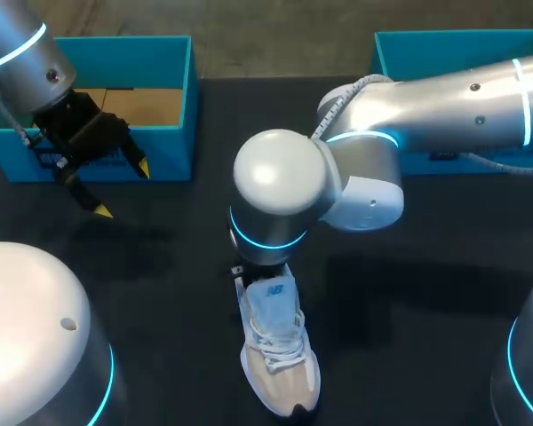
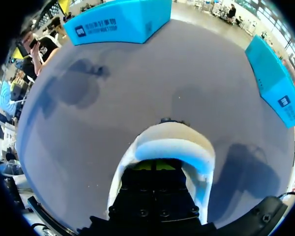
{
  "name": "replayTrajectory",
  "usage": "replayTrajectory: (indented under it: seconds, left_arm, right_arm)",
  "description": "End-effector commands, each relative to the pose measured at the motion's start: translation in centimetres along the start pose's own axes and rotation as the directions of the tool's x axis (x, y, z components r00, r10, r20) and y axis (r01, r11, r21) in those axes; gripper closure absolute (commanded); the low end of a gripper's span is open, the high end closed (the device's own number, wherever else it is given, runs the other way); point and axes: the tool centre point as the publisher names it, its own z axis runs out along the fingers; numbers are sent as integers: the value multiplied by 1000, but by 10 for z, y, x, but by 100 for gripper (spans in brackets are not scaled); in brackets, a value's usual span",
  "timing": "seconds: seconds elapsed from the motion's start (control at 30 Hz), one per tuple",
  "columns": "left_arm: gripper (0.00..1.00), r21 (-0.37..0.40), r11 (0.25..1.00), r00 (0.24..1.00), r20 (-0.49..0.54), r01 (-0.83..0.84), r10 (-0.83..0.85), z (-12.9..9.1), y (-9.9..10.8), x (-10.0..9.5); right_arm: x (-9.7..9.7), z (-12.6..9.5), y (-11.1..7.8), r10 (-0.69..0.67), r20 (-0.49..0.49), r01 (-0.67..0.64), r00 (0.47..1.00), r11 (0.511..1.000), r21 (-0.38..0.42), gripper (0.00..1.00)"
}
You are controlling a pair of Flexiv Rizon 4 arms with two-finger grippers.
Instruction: Take the shoe out of the shoebox, open the shoe tongue, remove and reinsert the insole, then place the shoe into the shoebox
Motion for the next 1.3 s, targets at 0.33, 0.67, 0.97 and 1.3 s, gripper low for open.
replayTrajectory:
  seconds: [0.33, 0.67, 0.97, 1.3]
  left_arm:
    - [0, -4, 1000, 1000, 1, 0, 0, 0, -1, 1]
    - [0, -4, 1000, 1000, 1, 0, 0, 0, -1, 1]
    - [0, -4, 1000, 1000, 1, 0, 0, 0, -1, 1]
    - [0, -4, 1000, 1000, 1, 0, 0, 0, -1, 1]
  right_arm:
    - [4, -5, -13, 14, 25, -14, 1000, 1000, -4, 100]
    - [5, 4, -19, 18, 19, -19, 1000, 999, 36, 100]
    - [3, 6, -31, 33, 17, -34, 999, 997, 63, 100]
    - [9, -12, -40, 39, 38, -41, 999, 998, 52, 100]
